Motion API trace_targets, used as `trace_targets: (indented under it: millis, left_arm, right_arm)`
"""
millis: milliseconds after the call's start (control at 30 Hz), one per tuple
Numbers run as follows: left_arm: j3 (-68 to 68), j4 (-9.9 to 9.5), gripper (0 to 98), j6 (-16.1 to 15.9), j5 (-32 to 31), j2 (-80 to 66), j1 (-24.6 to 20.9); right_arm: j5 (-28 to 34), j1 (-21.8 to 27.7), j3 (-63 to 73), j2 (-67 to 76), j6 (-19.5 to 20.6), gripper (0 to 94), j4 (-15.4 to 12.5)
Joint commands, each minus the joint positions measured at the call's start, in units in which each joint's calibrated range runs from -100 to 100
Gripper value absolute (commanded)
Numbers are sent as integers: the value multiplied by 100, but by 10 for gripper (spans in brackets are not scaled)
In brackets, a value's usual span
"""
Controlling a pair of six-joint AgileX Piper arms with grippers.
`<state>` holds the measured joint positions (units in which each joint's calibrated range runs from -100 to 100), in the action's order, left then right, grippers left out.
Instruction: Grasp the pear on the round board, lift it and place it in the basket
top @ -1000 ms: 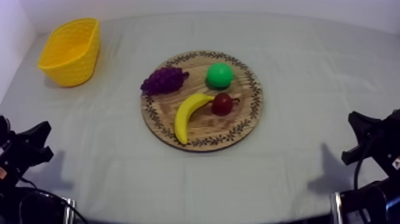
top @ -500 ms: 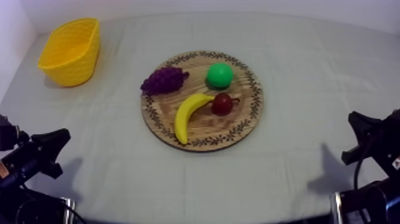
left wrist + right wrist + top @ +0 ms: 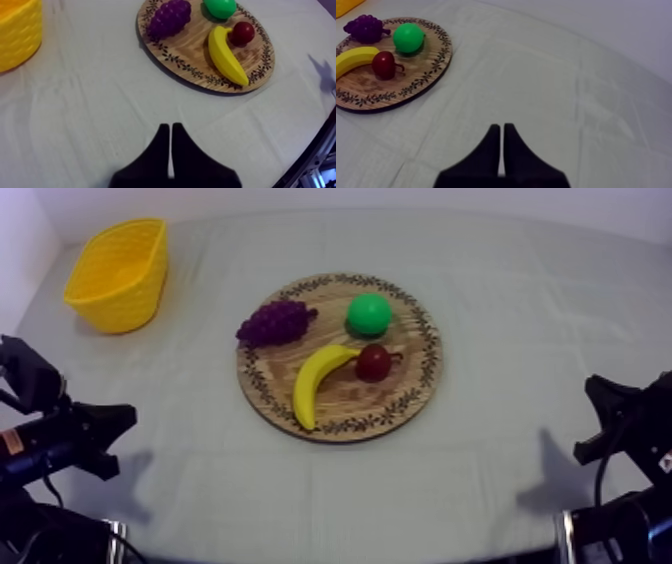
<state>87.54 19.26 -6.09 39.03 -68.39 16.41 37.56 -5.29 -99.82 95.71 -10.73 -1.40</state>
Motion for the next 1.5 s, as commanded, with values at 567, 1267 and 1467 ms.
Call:
trace_targets:
  millis: [567,1267,1467]
  left_arm:
    - [-2176,-236,0,524,734,2738,223]
    - [-5943,-769,0,1941,1890,6698,855]
    - [-7262,-1111,0,2323,2657,7689,996]
  right_arm:
    - [2,0,5,4,1,4,1]
    - [2,0,5,4,1,4,1]
    - [2,0,5,4,-1,4,1]
